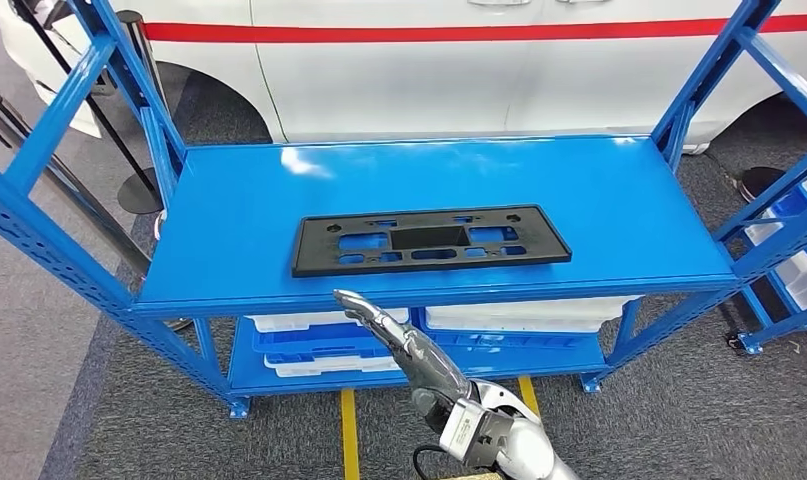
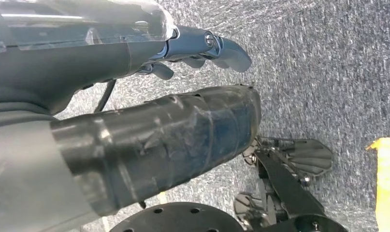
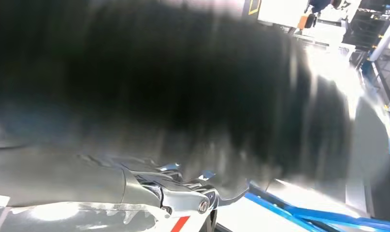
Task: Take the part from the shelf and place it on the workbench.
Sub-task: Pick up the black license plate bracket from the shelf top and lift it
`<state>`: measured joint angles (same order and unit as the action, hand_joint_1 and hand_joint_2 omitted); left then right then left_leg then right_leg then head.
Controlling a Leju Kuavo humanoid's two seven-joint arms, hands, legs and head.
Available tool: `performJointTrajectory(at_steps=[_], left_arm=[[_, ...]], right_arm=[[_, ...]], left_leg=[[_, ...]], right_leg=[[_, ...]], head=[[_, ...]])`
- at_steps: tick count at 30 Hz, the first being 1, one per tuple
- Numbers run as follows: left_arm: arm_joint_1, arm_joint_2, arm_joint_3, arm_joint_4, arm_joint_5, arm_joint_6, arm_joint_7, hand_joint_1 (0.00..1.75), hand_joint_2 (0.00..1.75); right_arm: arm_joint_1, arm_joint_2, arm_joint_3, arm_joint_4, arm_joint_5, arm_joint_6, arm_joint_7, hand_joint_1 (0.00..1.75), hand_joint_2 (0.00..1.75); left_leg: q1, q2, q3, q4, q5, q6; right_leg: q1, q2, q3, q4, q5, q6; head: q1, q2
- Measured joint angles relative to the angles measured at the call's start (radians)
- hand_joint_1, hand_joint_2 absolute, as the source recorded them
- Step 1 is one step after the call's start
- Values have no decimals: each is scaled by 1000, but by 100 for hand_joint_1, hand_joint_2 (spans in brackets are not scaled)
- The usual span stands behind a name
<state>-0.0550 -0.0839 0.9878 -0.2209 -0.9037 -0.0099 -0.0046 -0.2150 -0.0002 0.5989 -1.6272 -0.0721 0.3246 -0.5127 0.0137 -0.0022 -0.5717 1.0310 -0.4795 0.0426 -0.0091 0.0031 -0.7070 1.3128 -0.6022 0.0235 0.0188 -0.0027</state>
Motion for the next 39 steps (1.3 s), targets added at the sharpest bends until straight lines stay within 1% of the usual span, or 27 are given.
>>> performJointTrajectory(at_steps=[1,3,4,5,6,7,10,11,13,14,15,16,17,18,20,21,24,25,27,29,30,31,32,33,35,36,39], left_arm=[[0,0,1,0,0,-1,2,0,0],[1,0,2,0,0,-2,6,0,0],[1,-1,2,0,-1,-2,8,0,0],[1,-2,3,1,-1,-2,10,0,0],[0,-2,3,1,-2,-2,11,0,0],[-1,-3,4,1,-2,-3,12,0,0],[-4,-2,8,1,-2,-3,13,0,0],[-4,-2,9,1,-2,-2,14,0,0],[-3,-3,11,1,-2,-2,14,0,0],[-2,-3,11,1,-2,-3,14,0,0],[-1,-3,12,1,-2,-3,14,0,0],[0,-3,12,1,-2,-3,14,0,0],[1,-3,13,1,-2,-2,14,0,0],[1,-3,13,1,-2,-2,14,0,0],[-1,-3,16,1,-2,-2,13,0,0],[-2,-3,17,1,-2,-2,13,0,0],[-2,-3,19,1,-3,-3,13,0,0],[-1,-3,20,1,-3,-4,13,0,0],[-1,-3,23,1,-6,-5,12,0,0],[-2,-2,27,1,-10,-6,12,0,0],[-2,-2,30,1,-11,-6,12,0,0],[-2,-2,32,1,-12,-6,13,0,0],[-2,-2,34,1,-13,-6,13,0,0],[-2,-2,35,1,-15,-7,13,0,0],[-2,-2,37,1,-18,-8,14,0,0],[-2,-2,37,1,-20,-10,14,0,0],[-3,-2,38,1,-21,-12,14,0,0]], right_arm=[[0,-1,0,0,0,-1,0,0,44],[-1,-1,0,0,1,-3,-1,0,131],[-1,-1,0,0,2,-6,-1,0,175],[-3,-1,0,0,6,-9,-2,0,175],[-3,-1,0,0,10,-12,-2,0,175],[-4,-1,0,0,14,-14,-3,0,175],[-5,-1,0,-1,19,-14,-4,0,175],[-6,-1,0,-1,20,-14,-3,0,175],[-8,-1,0,0,23,-15,3,0,175],[-9,-1,0,2,27,-16,9,0,175],[-9,-2,0,4,31,-18,15,0,175],[-9,-2,0,7,35,-21,20,0,175],[-9,-3,1,9,40,-25,25,0,175],[-10,-4,1,12,45,-28,29,0,175],[-14,-6,2,16,52,-32,35,0,175],[-16,-7,3,17,54,-33,37,0,175],[-21,-10,4,20,81,-55,45,0,175],[-25,-12,5,21,106,-74,50,0,175],[-35,-19,8,25,175,-124,65,0,175],[-45,-26,13,34,247,-176,82,0,175],[-48,-29,15,40,278,-198,91,0,175],[-53,-32,17,47,307,-219,100,0,175],[-59,-34,19,54,332,-238,110,0,175],[-67,-35,21,60,356,-257,121,0,175],[-87,-36,26,72,394,-288,138,0,175],[-96,-36,29,79,409,-299,144,0,175],[-115,-37,33,101,467,-336,169,0,175]], left_leg=[[0,-1,8,0,-5,-1],[0,-3,27,-1,-18,-6],[-1,-4,33,-1,-24,-10],[-2,-5,37,-2,-28,-15],[-2,-5,37,-4,-30,-21],[-2,-5,38,-6,-31,-26],[-1,-2,36,11,-51,-39],[-1,-1,18,51,-74,-42],[0,-1,-48,178,-130,-44],[0,-1,-85,239,-149,-46],[0,-1,-107,272,-149,-47],[0,-1,-113,269,-131,-48],[0,-1,-98,226,-95,-48],[0,-1,-69,155,-55,-46],[-2,-2,-18,39,-7,-39],[-3,-3,-7,14,-3,-34],[-3,-3,-4,6,1,-19],[-1,-3,-3,2,4,-13],[1,-1,-1,-3,8,-5],[1,-1,-2,-3,7,-2],[1,-1,-2,-3,7,-2],[1,-1,0,-2,6,-2],[1,-2,2,-2,5,-3],[1,-3,5,-2,3,-4],[0,-3,7,-2,-1,-10],[-1,-3,7,-3,-2,-15],[-1,-3,7,-7,-4,-33]], right_leg=[[-1,0,-4,-16,29,-1],[-2,0,36,-135,116,-7],[1,0,59,-193,144,-12],[5,-1,77,-238,160,-17],[8,-1,85,-256,158,-21],[11,-1,87,-263,156,-24],[5,0,102,-284,156,-39],[3,-1,109,-290,156,-45],[6,-4,114,-292,153,-54],[8,-5,114,-291,151,-57],[9,-5,115,-289,149,-59],[9,-4,116,-287,147,-59],[9,-3,117,-285,144,-58],[9,-2,119,-281,140,-55],[11,0,120,-272,132,-44],[13,0,119,-269,130,-40],[13,0,118,-266,128,-26],[12,0,112,-253,118,-20],[7,0,74,-171,69,-8],[3,-1,12,-46,16,1],[0,-1,-8,-9,10,4],[-1,-1,-12,-8,25,4],[-3,-1,1,-40,53,3],[-4,-1,31,-105,92,1],[0,-1,86,-224,137,-7],[3,0,101,-261,146,-12],[7,1,107,-280,145,-26]], head=[[0,0],[0,0],[0,0],[1,0],[1,0],[1,0],[0,0],[0,0],[0,0],[0,0],[0,0],[0,0],[0,0],[0,0],[0,0],[0,0],[0,0],[1,0],[2,0],[2,0],[2,0],[2,0],[2,0],[2,0],[2,0],[1,0],[1,0]])
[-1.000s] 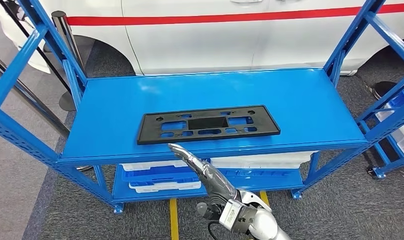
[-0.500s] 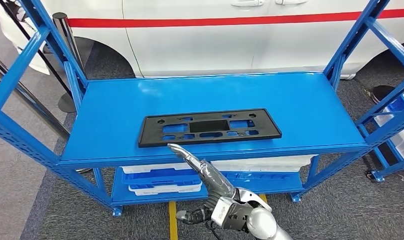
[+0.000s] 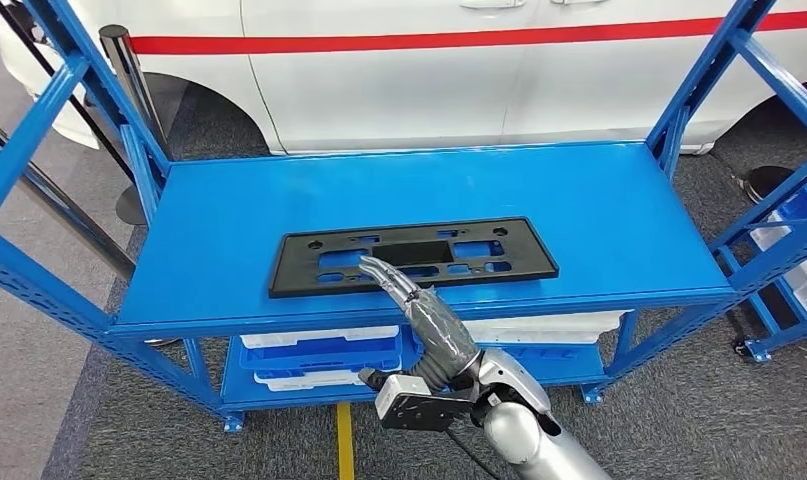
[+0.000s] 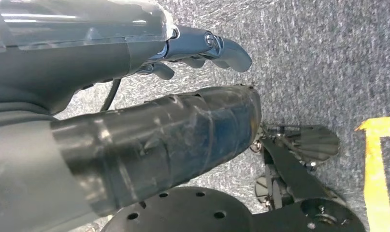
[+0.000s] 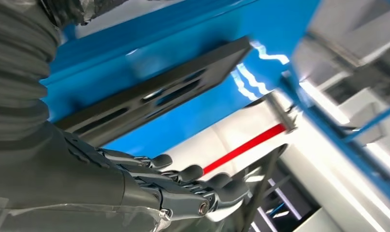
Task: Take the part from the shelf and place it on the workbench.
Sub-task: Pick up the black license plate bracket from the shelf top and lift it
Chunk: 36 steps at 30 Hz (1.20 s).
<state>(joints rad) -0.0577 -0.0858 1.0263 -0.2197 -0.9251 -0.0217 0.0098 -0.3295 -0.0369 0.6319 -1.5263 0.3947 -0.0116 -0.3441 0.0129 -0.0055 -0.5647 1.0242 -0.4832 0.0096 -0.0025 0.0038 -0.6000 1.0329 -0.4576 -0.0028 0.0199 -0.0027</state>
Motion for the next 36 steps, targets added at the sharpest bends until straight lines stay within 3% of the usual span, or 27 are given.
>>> performJointTrajectory(at_steps=[2,5,7,8,10,11,13,16,18,20,21,22,23,25,27,29,32,34,36], left_arm=[[0,1,2,0,-2,0,1,0,0],[1,1,6,0,-3,-1,4,0,0],[2,1,8,0,-4,-1,7,0,0],[3,1,10,0,-5,-1,8,0,0],[4,2,15,0,-8,-1,10,0,0],[4,3,18,0,-9,-1,11,0,0],[2,3,22,0,-11,-1,11,0,0],[2,3,25,0,-15,0,11,0,0],[3,3,26,0,-16,0,12,0,0],[3,3,27,0,-17,0,12,0,0],[3,4,28,0,-17,0,12,0,0],[3,4,28,0,-17,0,12,0,0],[3,4,29,0,-17,0,12,0,0],[3,4,30,0,-18,0,12,0,0],[2,4,30,0,-19,0,12,0,0],[1,4,31,0,-21,0,11,0,0],[1,5,34,0,-23,-1,12,0,0],[1,6,37,0,-24,-1,14,0,0],[2,6,40,0,-26,-1,16,0,0]], right_arm=[[-19,0,8,18,92,-56,36,0,175],[-51,-1,29,56,258,-145,95,0,175],[-63,-2,45,85,339,-181,125,0,175],[-69,-2,52,97,367,-193,136,0,175],[-84,-2,65,124,412,-211,157,0,175],[-92,-2,69,135,425,-217,163,0,175],[-106,-2,74,157,444,-222,173,0,175],[-123,-2,76,182,459,-221,187,0,175],[-136,-3,77,198,465,-219,194,0,175],[-142,-4,77,214,467,-218,197,0,175],[-143,-4,78,221,467,-217,197,0,175],[-143,-5,78,228,467,-217,197,0,175],[-144,-5,79,234,466,-215,198,0,175],[-154,-6,80,247,461,-207,201,0,175],[-172,-6,80,264,452,-195,207,0,175],[-190,-6,80,292,443,-185,211,0,175],[-215,-5,77,345,434,-178,213,0,175],[-232,-4,71,380,428,-178,213,0,175],[-241,-3,66,413,426,-178,213,0,175]], left_leg=[[0,0,-15,38,-27,-8],[1,0,-100,213,-111,-12],[1,1,-139,278,-115,-14],[1,1,-133,258,-90,-14],[1,1,-78,133,-19,-10],[-1,2,-51,75,2,-7],[-3,0,-29,23,12,1],[-2,0,-28,14,18,17],[2,2,-26,8,23,28],[1,2,-26,7,23,32],[1,2,-26,7,23,32],[1,2,-26,7,22,32],[1,1,-25,8,22,32],[1,0,-21,7,20,30],[-2,0,-21,8,19,24],[-2,0,-22,6,19,14],[-1,0,-25,16,7,-2],[0,0,-61,98,-43,-7],[1,1,-125,229,-99,-11]], right_leg=[[-4,-1,8,-12,5,-13],[-2,-4,13,-16,5,-25],[1,-4,14,-12,1,-28],[1,-4,15,-10,-1,-29],[2,-2,17,-1,-9,-25],[4,-2,16,5,-13,-21],[7,-2,12,11,-17,-12],[7,-2,7,18,-22,0],[4,-2,-22,79,-61,11],[-1,-2,-83,208,-120,20],[-3,-2,-112,264,-138,23],[-5,-2,-129,292,-138,24],[-6,-3,-126,279,-117,24],[-7,-3,-69,150,-44,19],[-2,-2,-14,32,-2,12],[5,-1,-3,4,-2,6],[1,-2,7,-12,6,-9],[-4,-5,14,-22,12,-20],[-2,-7,14,-22,11,-24]], head=[[0,0],[-1,0],[-1,0],[-1,0],[-1,0],[-1,0],[0,0],[0,0],[0,0],[0,0],[0,0],[0,0],[0,0],[0,0],[0,0],[0,0],[0,0],[-1,0],[-1,0]])
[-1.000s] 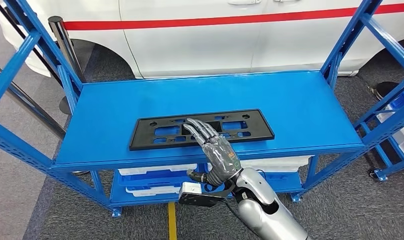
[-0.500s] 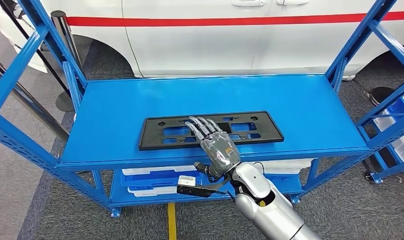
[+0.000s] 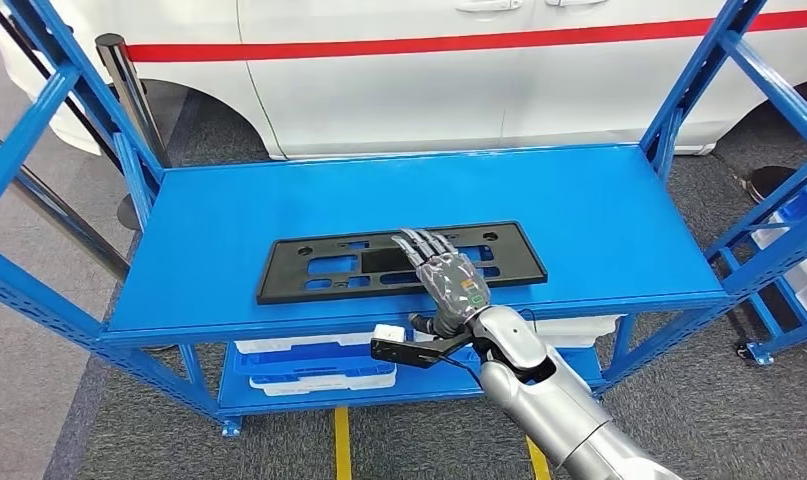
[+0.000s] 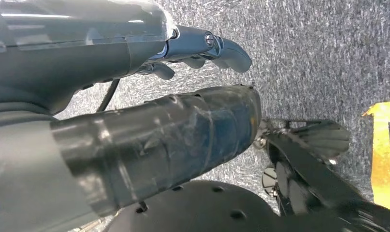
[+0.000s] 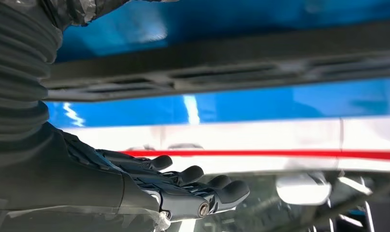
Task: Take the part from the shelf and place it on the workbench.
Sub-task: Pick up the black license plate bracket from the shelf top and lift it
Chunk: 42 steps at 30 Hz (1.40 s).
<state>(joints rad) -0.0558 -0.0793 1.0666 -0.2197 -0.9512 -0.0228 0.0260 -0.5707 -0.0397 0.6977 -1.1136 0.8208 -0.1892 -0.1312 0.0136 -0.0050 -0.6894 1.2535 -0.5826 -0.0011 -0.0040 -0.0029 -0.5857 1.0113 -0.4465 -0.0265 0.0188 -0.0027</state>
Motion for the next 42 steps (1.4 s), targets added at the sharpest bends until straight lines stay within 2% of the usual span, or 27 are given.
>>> performJointTrajectory(at_steps=[1,2,3,4,6,7,11,13,15,16,17,18,19,20,21,22,24,27,28,30,31,32,33,34,36,38,42], left_arm=[[1,0,2,0,-1,0,1,0,0],[2,1,4,0,-2,0,1,0,0],[3,2,5,0,-2,0,1,0,0],[4,3,6,0,-3,0,1,0,0],[3,5,7,0,-4,0,1,0,0],[2,5,8,0,-5,0,1,0,0],[1,5,9,0,-8,-1,1,0,0],[2,6,10,0,-9,-2,1,0,0],[2,6,10,0,-9,-2,1,0,0],[1,7,11,0,-9,-2,1,0,0],[1,7,12,0,-9,-2,2,0,0],[2,7,12,0,-9,-2,2,0,0],[2,7,13,0,-9,-2,2,0,0],[2,7,14,0,-9,-3,2,0,0],[2,7,14,0,-10,-3,3,0,0],[1,6,15,0,-10,-4,3,0,0],[1,6,15,0,-10,-4,3,0,0],[2,7,16,0,-10,-4,4,0,0],[2,7,17,0,-10,-4,4,0,0],[3,8,19,0,-10,-5,4,0,0],[3,8,21,0,-10,-6,4,0,0],[4,8,22,0,-10,-6,4,0,0],[4,8,23,0,-10,-7,4,0,0],[5,8,25,0,-9,-7,3,0,0],[5,10,30,0,-2,-12,-2,0,0],[3,10,37,0,8,-22,-16,0,0],[3,10,46,0,14,-38,-41,0,0]], right_arm=[[-1,0,-2,14,0,0,0,0,175],[-2,0,-3,25,0,0,0,0,175],[-2,0,-4,33,-1,0,0,0,175],[-4,1,-5,40,-1,0,0,0,175],[-11,3,-10,53,1,0,1,0,175],[-15,5,-13,60,3,0,2,0,175],[-33,8,-25,94,13,0,7,0,175],[-45,8,-32,116,14,0,7,0,175],[-52,8,-37,142,15,2,7,0,175],[-53,8,-38,155,16,3,7,19,175],[-54,9,-40,167,16,4,6,50,175],[-57,10,-41,176,15,6,5,90,175],[-61,12,-43,185,13,10,2,130,175],[-66,13,-44,192,9,15,-2,151,175],[-71,14,-46,200,4,21,-7,159,175],[-76,15,-47,207,0,26,-12,160,175],[-82,16,-51,220,-6,34,-18,163,175],[-90,21,-54,236,-12,38,-23,168,175],[-94,24,-54,241,-15,41,-26,168,175],[-100,30,-55,255,-22,53,-35,171,175],[-102,31,-55,262,-27,61,-40,170,175],[-104,32,-55,269,-32,68,-46,171,175],[-107,33,-55,275,-39,74,-52,171,175],[-112,35,-57,281,-44,80,-57,170,175],[-123,36,-60,290,-53,89,-63,170,175],[-133,37,-66,298,-59,93,-68,169,175],[-141,37,-71,311,-70,98,-77,169,175]], left_leg=[[0,0,-22,42,-8,-2],[0,0,-27,49,2,-3],[0,0,-13,15,31,-3],[1,1,17,-48,69,-2],[0,0,72,-166,114,3],[-1,-1,85,-196,120,7],[-3,-1,87,-210,124,29],[0,0,88,-214,128,39],[-1,0,86,-214,128,44],[-2,0,86,-214,128,44],[-2,-1,86,-214,128,44],[-3,-1,87,-214,128,44],[-3,-1,89,-214,128,44],[-4,-1,90,-214,128,44],[-5,-1,89,-214,128,42],[-5,-1,88,-215,129,39],[-5,-1,87,-219,131,29],[-5,-1,80,-200,113,14],[-5,0,65,-164,90,10],[-3,0,11,-47,30,4],[-1,0,-15,8,11,1],[0,0,-28,37,8,-3],[2,0,-24,29,25,-7],[5,1,-2,-15,56,-10],[8,1,62,-142,109,-12],[7,0,93,-204,119,-3],[7,3,96,-213,122,25]], right_leg=[[1,-1,0,2,-1,-1],[1,-1,0,4,-3,-1],[1,0,0,8,-5,0],[0,1,0,13,-9,2],[2,3,-4,26,-17,11],[4,4,-7,32,-20,16],[3,4,-16,44,-28,34],[0,3,-46,110,-69,44],[-3,3,-105,235,-126,52],[-3,3,-130,285,-140,53],[-3,3,-141,304,-136,53],[-3,3,-133,284,-114,50],[-1,3,-106,227,-78,45],[2,3,-73,155,-46,38],[5,3,-43,91,-24,31],[10,3,-23,47,-12,25],[16,3,-14,25,-12,19],[8,2,-4,3,0,5],[4,1,0,-5,4,0],[5,-1,1,-7,5,-5],[6,-1,1,-6,5,-6],[6,-2,1,-4,4,-6],[5,-2,1,-2,2,-5],[4,-2,1,3,0,-3],[3,0,-2,18,-9,7],[5,2,-8,30,-16,18],[5,5,-14,46,-28,36]], head=[[0,0],[0,0],[0,0],[0,0],[1,0],[1,0],[2,0],[3,0],[3,0],[3,0],[3,0],[3,0],[3,0],[3,0],[3,0],[3,0],[3,0],[2,0],[2,0],[1,0],[1,0],[1,0],[1,0],[1,0],[1,0],[2,0],[3,0]])
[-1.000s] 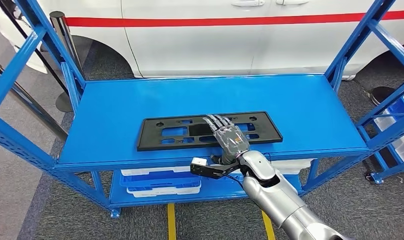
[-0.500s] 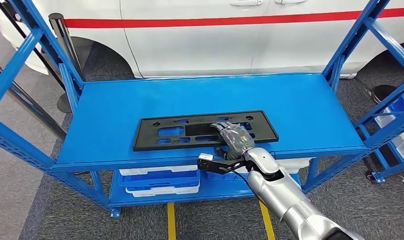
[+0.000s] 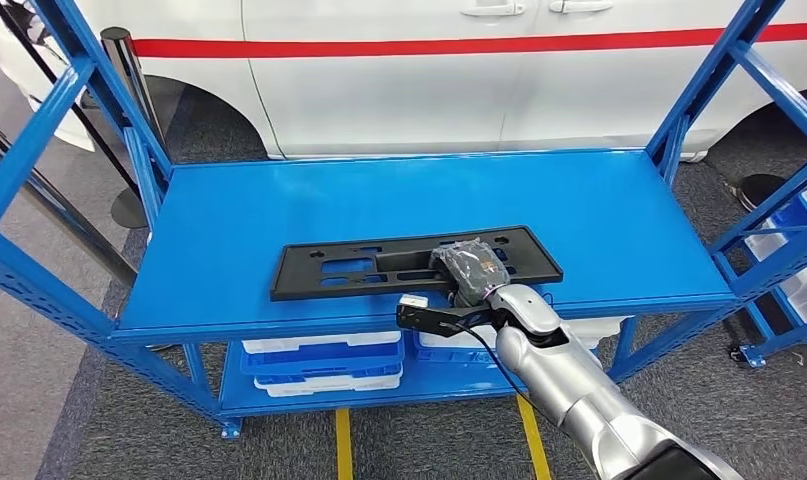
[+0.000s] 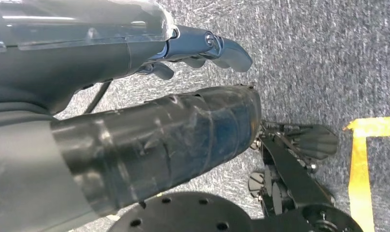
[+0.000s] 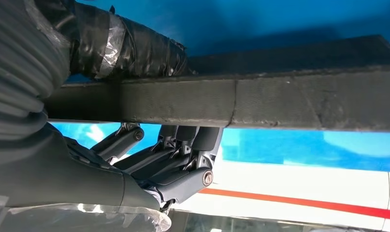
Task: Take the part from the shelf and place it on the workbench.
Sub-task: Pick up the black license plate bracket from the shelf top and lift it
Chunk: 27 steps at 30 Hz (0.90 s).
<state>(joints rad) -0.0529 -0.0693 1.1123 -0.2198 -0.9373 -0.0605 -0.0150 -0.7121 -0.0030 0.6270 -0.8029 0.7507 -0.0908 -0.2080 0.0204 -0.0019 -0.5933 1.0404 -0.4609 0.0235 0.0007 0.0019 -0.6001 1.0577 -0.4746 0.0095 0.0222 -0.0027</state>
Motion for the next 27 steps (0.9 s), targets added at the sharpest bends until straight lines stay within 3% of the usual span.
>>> performJointTrajectory(at_steps=[2,4,5,6,7,9,11,13,16,19,20,21,22,25,27], left_arm=[[0,0,3,0,-3,-2,-7,0,0],[0,0,3,0,-8,1,-11,0,87],[0,0,4,0,-12,3,-8,0,131],[0,0,3,0,-17,8,-4,0,175],[0,-1,3,0,-26,18,-2,0,175],[1,-4,-2,0,-45,44,-9,0,175],[0,-8,-9,0,-58,56,-19,0,175],[-1,-10,-13,0,-60,51,-31,0,175],[1,-12,-15,0,-66,46,-58,0,175],[4,-13,-20,0,-82,62,-67,0,175],[6,-14,-21,0,-84,68,-64,0,175],[7,-14,-22,0,-84,72,-58,0,175],[8,-14,-22,0,-84,76,-50,0,175],[8,-17,-22,0,-84,86,-26,0,175],[7,-23,-22,0,-84,88,-13,0,175]], right_arm=[[-3,0,-1,6,-3,4,-3,170,175],[-3,0,-2,12,-5,7,-7,169,175],[-2,-1,-2,15,-6,8,-9,169,175],[-2,-1,-2,17,-8,9,-11,169,175],[-3,-1,-2,18,-9,10,-12,169,175],[-4,-2,-2,19,-12,10,-11,168,175],[-4,-4,-3,18,-13,9,-11,168,175],[-4,-6,-4,17,-13,9,-12,168,175],[-1,-8,-4,12,-13,8,-13,169,175],[9,-15,-4,7,-10,-2,-10,169,175],[15,-17,-5,3,-1,-17,-4,169,175],[23,-19,-6,-3,14,-42,6,169,175],[34,-21,-9,-10,36,-80,23,169,175],[80,-22,-25,-44,149,-245,110,169,175],[112,-24,-41,-74,267,-383,176,169,175]], left_leg=[[2,3,0,-4,5,8],[1,4,-2,-4,5,11],[0,4,-2,-4,5,12],[0,4,-2,-4,5,11],[0,4,-1,-4,5,11],[0,4,2,-4,5,9],[-1,2,2,-4,5,2],[-1,1,3,-8,7,-11],[2,1,-6,18,-16,-25],[3,1,-78,182,-109,-29],[3,1,-100,235,-128,-31],[3,1,-107,257,-129,-33],[3,1,-97,241,-111,-34],[5,0,-12,69,-31,-36],[4,-2,9,13,-20,-27]], right_leg=[[-4,0,-35,76,-48,10],[-7,0,-92,197,-103,16],[-8,-1,-112,238,-112,18],[-9,-1,-116,246,-103,18],[-10,-1,-102,215,-77,16],[-10,-1,-39,87,-14,9],[-4,-1,4,-6,13,1],[4,0,9,-23,13,-8],[-3,-4,21,-44,25,-26],[-2,-8,22,-51,30,-37],[-1,-9,21,-50,30,-37],[-1,-9,21,-49,30,-37],[-2,-9,21,-46,29,-36],[-5,-9,13,-27,20,-24],[-1,-8,0,-11,17,-13]], head=[[0,0],[0,0],[0,0],[0,0],[0,0],[0,0],[0,0],[0,0],[-1,0],[-2,0],[-2,0],[-2,0],[-2,0],[-2,0],[-1,0]])
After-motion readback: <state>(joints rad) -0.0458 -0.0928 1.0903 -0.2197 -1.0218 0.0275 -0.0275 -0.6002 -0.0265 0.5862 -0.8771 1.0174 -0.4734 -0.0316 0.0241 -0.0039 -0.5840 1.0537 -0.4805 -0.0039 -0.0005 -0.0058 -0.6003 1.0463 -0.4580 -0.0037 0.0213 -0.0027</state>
